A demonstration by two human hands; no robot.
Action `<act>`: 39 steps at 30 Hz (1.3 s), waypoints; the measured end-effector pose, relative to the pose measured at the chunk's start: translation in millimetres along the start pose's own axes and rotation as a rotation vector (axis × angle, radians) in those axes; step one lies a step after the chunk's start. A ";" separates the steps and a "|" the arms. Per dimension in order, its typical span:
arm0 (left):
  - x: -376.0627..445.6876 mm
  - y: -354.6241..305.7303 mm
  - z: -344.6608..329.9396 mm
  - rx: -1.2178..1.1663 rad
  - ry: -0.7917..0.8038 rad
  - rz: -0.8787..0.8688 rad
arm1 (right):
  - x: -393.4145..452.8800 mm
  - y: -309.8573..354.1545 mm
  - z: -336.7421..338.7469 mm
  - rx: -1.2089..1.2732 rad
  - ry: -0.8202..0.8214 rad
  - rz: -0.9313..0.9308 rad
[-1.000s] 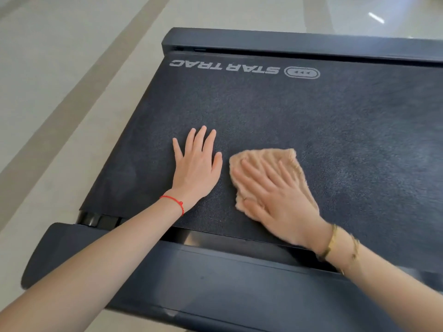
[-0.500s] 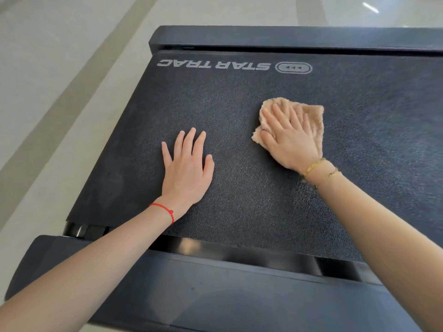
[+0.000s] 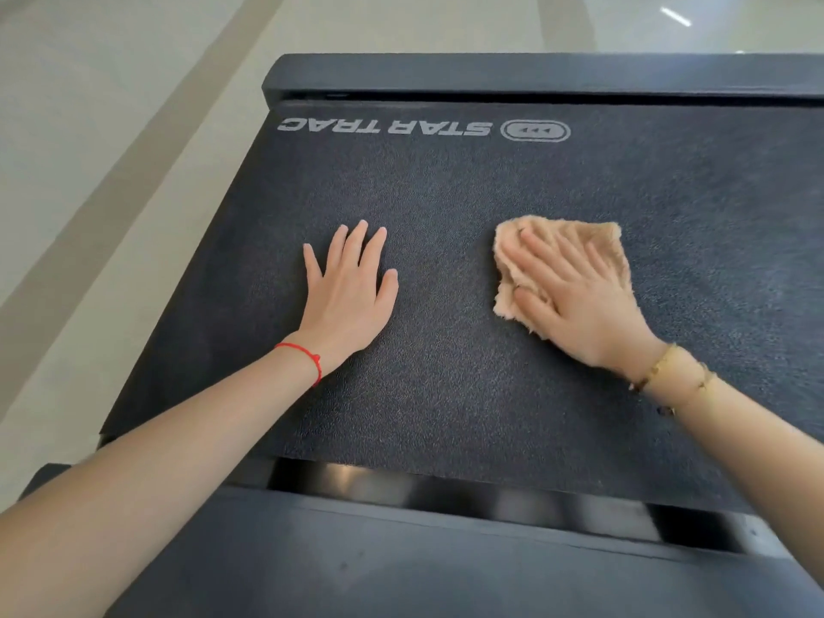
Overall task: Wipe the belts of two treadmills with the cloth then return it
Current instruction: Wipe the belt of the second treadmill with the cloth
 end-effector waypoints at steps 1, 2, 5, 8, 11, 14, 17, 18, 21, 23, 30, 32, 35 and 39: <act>5.5 -2.9 -1.8 -0.001 0.003 0.000 | 14.8 -12.4 0.9 -0.016 -0.016 -0.057; 10.2 -6.0 -4.0 -0.001 0.004 0.005 | 29.9 -23.4 1.5 -0.024 -0.035 -0.108; 17.1 -11.6 -11.4 0.019 -0.026 0.026 | 75.3 -40.2 -0.7 -0.019 -0.079 -0.218; 16.8 -10.4 -16.8 0.045 -0.053 0.025 | 122.2 -36.7 -5.5 -0.005 -0.086 -0.259; 16.7 -10.2 -18.3 0.060 -0.062 0.026 | 169.5 -19.1 -11.4 0.003 -0.063 -0.243; 17.2 -11.3 -17.8 0.072 -0.070 0.030 | 209.8 11.2 -23.1 0.002 -0.050 -0.180; 17.5 -11.2 -17.1 0.075 -0.082 0.024 | 236.7 49.5 -33.2 0.006 -0.017 -0.087; 17.6 -11.2 -17.0 0.076 -0.087 0.023 | 241.8 63.6 -35.8 0.009 -0.004 -0.038; 17.4 -11.4 -17.6 0.075 -0.090 0.019 | 240.2 102.5 -42.5 0.035 0.051 0.129; 17.9 -10.6 -18.2 0.073 -0.092 0.017 | 227.5 114.2 -46.2 0.054 0.067 0.225; 16.6 -10.4 -16.2 0.030 -0.089 0.021 | 188.4 23.8 -22.7 -0.070 0.009 0.092; 16.6 -10.8 -15.7 0.018 -0.090 0.027 | 174.3 -13.2 -13.0 -0.076 0.009 -0.044; 16.5 -12.4 -14.7 0.015 -0.086 0.034 | 140.2 -33.9 -4.6 -0.018 0.005 -0.112; 16.2 -13.8 -14.1 0.020 -0.089 0.034 | 67.7 -8.3 -5.7 0.011 0.003 0.000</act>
Point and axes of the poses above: each hand's wrist, its own x-axis towards the middle knuckle, its own z-axis out of the back of the hand, y = z × x, the point moved 1 cm from there along x, towards the middle knuckle, and after that the axes turned 8 degrees about -y, right-handed, at the moved point
